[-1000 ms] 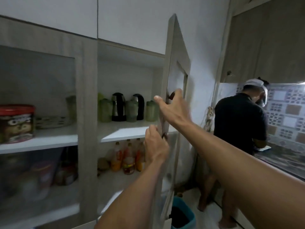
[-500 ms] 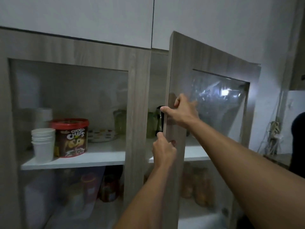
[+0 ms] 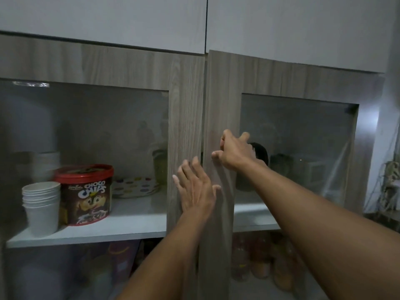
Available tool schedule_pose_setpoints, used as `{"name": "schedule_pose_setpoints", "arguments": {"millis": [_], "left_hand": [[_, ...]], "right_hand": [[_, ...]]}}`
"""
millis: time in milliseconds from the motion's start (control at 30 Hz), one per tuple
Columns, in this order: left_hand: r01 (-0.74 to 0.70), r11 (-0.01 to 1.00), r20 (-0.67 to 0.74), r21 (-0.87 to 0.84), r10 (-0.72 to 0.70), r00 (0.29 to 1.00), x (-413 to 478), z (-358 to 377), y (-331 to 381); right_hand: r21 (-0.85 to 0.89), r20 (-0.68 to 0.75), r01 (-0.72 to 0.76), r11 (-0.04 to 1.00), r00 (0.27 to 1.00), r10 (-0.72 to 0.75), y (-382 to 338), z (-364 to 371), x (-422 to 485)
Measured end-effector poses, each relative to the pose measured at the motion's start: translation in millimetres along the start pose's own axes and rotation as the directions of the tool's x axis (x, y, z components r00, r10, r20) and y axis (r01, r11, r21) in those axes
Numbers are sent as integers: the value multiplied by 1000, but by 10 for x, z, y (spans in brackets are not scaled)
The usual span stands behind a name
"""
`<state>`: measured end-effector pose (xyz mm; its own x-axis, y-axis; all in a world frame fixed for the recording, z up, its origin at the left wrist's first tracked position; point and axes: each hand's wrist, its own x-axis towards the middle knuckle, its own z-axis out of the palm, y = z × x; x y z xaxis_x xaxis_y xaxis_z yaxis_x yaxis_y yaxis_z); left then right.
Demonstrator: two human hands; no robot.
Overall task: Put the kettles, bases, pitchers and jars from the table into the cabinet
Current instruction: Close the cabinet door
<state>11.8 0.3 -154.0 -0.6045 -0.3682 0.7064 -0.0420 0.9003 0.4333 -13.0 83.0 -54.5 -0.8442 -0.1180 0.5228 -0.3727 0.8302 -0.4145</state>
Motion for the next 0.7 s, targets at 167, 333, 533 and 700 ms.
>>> {"name": "schedule_pose_setpoints", "arguments": {"millis": [167, 333, 533, 700], "left_hand": [[10, 993, 61, 121, -17, 998, 301, 153, -18], [51, 982, 39, 181, -59, 998, 407, 337, 43], [79, 981, 39, 179, -87, 995, 422, 385, 95], [69, 981, 50, 181, -79, 996, 373, 395, 102]], "right_hand": [[-54, -16, 61, 997, 998, -62, 89, 50, 240], [-66, 15, 144, 987, 990, -143, 186, 121, 457], [-40, 45, 187, 982, 982, -185, 247, 68, 512], [45, -11, 231, 972, 973, -231, 346, 174, 424]]}}
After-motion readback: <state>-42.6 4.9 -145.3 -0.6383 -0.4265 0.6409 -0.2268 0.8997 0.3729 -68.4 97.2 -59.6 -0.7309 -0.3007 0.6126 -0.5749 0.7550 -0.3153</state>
